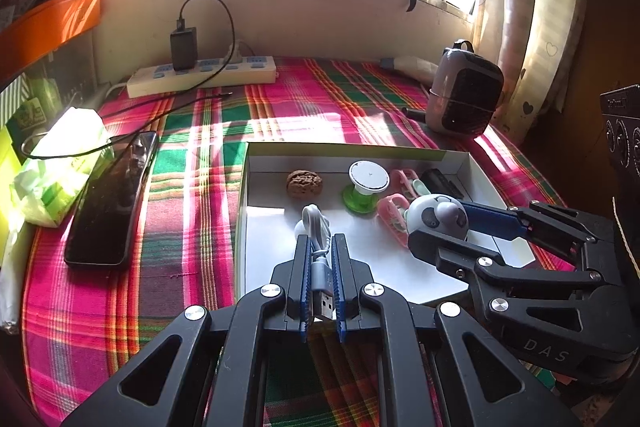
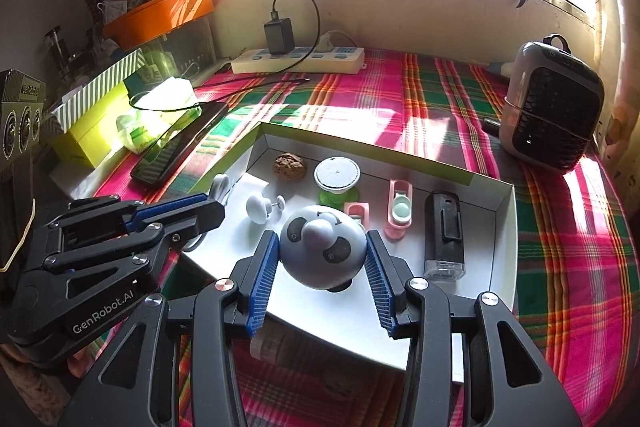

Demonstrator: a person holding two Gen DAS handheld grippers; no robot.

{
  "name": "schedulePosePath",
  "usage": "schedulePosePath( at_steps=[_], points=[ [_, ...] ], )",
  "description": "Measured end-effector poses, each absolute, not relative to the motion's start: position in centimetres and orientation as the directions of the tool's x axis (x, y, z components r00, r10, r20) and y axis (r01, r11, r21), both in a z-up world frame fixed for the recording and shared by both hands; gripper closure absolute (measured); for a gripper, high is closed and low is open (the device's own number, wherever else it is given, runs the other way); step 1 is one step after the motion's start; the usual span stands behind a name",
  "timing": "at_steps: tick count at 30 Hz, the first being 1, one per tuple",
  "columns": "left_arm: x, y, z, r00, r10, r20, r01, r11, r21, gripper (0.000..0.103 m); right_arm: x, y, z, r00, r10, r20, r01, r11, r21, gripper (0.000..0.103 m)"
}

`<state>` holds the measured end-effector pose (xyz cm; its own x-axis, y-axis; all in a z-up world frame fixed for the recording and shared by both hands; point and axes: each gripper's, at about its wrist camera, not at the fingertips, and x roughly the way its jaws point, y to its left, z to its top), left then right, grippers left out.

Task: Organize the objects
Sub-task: 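Lower the white cable into the tray with the left gripper while the right lowers the fan beside it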

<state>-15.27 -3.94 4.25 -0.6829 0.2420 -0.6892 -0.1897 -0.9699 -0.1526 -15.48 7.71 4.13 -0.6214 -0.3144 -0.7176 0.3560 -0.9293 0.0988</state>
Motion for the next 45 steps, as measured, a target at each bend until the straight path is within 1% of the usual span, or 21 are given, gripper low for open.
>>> schedulePosePath(
  at_steps=[16, 24, 45],
  points=[
    [-16.3, -3.9, 2.6, -0.655, 0.233, -0.719, -0.175, -0.972, -0.155, 0.094, -18.3, 6.5, 2.8, -0.591, -0.313, -0.743, 0.369, -0.924, 0.096, 0.058],
    [-16.7, -4.3, 2.0, -0.642, 0.233, -0.73, -0.161, -0.972, -0.169, 0.094, -18.8, 5.7, 2.4, -0.585, -0.302, -0.753, 0.391, -0.918, 0.065, 0.058],
    [-16.5, -4.6, 1.9, -0.648, 0.24, -0.723, -0.155, -0.971, -0.183, 0.094, -18.6, 5.3, 2.0, -0.589, -0.299, -0.751, 0.397, -0.916, 0.054, 0.058]
  ],
)
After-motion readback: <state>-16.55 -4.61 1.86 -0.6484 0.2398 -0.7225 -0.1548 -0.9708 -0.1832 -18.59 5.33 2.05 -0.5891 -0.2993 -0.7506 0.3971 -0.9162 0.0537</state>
